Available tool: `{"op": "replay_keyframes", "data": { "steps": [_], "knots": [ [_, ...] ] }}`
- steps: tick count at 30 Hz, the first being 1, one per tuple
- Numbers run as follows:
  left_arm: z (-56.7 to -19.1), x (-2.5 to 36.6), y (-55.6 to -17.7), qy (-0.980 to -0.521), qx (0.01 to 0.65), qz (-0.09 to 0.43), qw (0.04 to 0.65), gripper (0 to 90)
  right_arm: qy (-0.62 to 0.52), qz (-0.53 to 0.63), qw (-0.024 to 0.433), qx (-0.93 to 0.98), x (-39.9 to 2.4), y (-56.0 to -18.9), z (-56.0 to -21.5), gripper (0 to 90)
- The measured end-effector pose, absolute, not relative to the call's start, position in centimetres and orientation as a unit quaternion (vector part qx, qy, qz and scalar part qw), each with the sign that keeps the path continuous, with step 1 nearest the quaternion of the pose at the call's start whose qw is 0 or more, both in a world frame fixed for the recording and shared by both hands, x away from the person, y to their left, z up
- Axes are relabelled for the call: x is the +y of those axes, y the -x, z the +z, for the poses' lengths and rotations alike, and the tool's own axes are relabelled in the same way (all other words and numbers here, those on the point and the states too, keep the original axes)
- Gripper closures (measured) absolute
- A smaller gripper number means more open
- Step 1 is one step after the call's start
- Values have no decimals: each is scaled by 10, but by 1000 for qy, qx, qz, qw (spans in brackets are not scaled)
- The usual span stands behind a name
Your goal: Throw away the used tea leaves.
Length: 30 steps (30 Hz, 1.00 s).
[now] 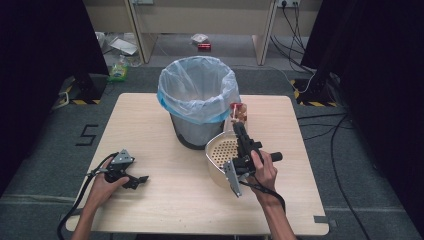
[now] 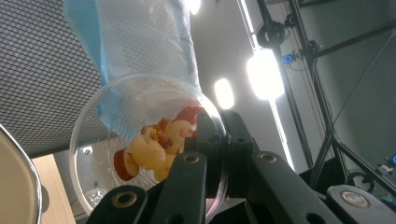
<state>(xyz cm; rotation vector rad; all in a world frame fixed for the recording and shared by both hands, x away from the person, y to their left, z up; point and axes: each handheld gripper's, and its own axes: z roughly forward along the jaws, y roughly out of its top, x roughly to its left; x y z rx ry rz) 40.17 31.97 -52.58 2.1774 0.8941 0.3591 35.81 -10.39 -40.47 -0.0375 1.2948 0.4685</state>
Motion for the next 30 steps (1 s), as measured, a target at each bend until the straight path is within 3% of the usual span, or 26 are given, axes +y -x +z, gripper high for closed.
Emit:
{"op": "replay_keyframes", "data": {
  "steps": [30],
  "knots": [
    [-526, 319, -402, -849, 350, 141, 370, 0, 0, 235, 761, 604, -107, -365, -407, 878]
  ]
}}
